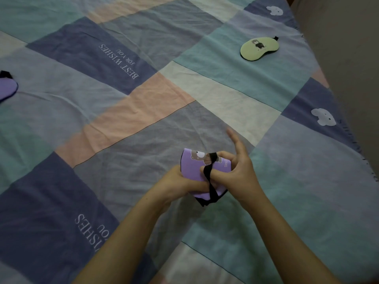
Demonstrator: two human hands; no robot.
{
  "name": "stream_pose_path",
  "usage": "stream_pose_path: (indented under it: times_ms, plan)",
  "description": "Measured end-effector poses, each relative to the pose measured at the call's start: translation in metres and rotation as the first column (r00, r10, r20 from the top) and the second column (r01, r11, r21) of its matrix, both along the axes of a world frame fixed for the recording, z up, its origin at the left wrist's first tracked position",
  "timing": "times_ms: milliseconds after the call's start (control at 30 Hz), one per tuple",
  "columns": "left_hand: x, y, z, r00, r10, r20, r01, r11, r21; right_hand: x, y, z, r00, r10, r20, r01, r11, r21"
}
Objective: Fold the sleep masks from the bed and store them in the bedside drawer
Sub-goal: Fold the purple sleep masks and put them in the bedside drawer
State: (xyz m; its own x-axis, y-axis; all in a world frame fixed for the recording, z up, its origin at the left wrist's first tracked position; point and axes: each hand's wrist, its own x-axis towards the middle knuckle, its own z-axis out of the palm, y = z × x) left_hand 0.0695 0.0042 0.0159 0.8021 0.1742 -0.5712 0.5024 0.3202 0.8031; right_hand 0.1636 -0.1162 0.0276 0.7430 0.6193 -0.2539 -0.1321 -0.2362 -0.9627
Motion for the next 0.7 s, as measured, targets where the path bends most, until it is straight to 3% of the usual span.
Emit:
stream_pose_path:
  times_ms: [100, 267, 433, 567, 700]
  plan:
    - [-0.002, -0.003, -0.002, 0.997, -0.059, 0.043, 0.060, 0.998, -0.007, 0.004, -0.002, -0.002, 0.995, 0.004, -0.096, -0.003, 1.000, 0.008]
    - [-0.005, -0.005, 0.001, 0.999, 0.004, 0.051, 0.000, 0.998, -0.064, 0.004, -0.007, -0.002, 0.958, -0.020, -0.285, 0.051, 0.993, 0.104]
    - [-0.005, -0.001, 0.001, 1.000, 0.020, -0.001, -0.020, 0.999, -0.025, 0.006, -0.012, -0.003, 0.915, 0.009, -0.403, 0.028, 0.996, 0.085]
    - [-0.002, -0.005, -0.002, 0.983, 0.181, -0.011, -0.181, 0.983, -0.031, 0.005, -0.009, -0.007, 0.933, -0.140, -0.333, 0.155, 0.988, 0.019]
    - [-0.007, -0.012, -0.006, 0.995, 0.104, -0.008, -0.104, 0.994, 0.037, 0.000, -0.008, -0.017, 0.912, -0.334, -0.237, 0.342, 0.940, -0.008]
